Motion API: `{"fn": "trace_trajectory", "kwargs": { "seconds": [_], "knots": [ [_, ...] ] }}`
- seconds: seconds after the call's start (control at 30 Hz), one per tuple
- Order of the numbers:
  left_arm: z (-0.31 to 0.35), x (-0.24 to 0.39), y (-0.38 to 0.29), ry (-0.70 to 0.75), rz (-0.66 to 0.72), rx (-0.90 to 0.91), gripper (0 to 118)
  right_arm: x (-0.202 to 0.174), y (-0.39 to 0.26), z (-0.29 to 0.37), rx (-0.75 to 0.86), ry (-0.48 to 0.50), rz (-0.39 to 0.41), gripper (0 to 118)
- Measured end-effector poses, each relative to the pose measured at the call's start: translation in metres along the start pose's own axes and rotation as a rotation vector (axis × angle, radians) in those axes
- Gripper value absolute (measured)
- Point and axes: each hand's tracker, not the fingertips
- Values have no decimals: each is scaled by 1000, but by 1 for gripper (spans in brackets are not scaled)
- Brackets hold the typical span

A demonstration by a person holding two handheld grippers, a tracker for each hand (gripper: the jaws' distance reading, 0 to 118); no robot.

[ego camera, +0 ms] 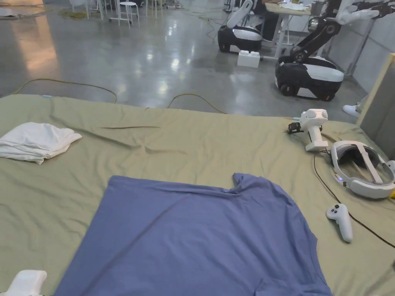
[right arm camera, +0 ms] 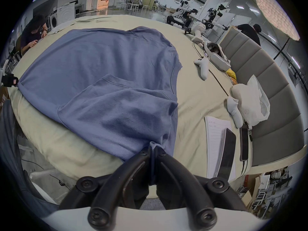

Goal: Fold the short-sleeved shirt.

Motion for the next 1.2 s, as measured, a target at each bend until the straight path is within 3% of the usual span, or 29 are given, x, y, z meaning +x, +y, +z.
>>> {"fn": "trace_trajectory", "kwargs": {
  "seconds": [0.03,0.07,0.17,0.43,0.7,0.77,0.83,0.9,1.0,1.2],
  "knots": [
    [2,-2,1,-4,9,4,28,0,3,6,0,2,2,33],
    [6,-3,2,-6,13,11,36,0,6,12,15,-1,9,56],
    [21,-1,10,-13,31,77,43,3,18,28,99,-22,-7,63],
    [58,31,50,-5,-2,386,43,-9,70,78,485,-59,-71,63],
    [85,101,91,-22,-52,711,41,-42,122,94,830,-22,-291,62],
    [92,117,94,-5,-75,783,37,-47,128,99,882,-31,-318,52],
    [101,134,96,27,-96,851,25,-51,135,102,935,-47,-338,15],
    [106,145,97,37,-95,883,12,-52,140,105,945,-108,-372,3],
    [111,153,100,37,-93,918,3,-52,142,104,986,-72,-390,0],
    [120,147,101,15,-90,929,2,-55,143,103,982,-80,-347,0]
  ]
}}
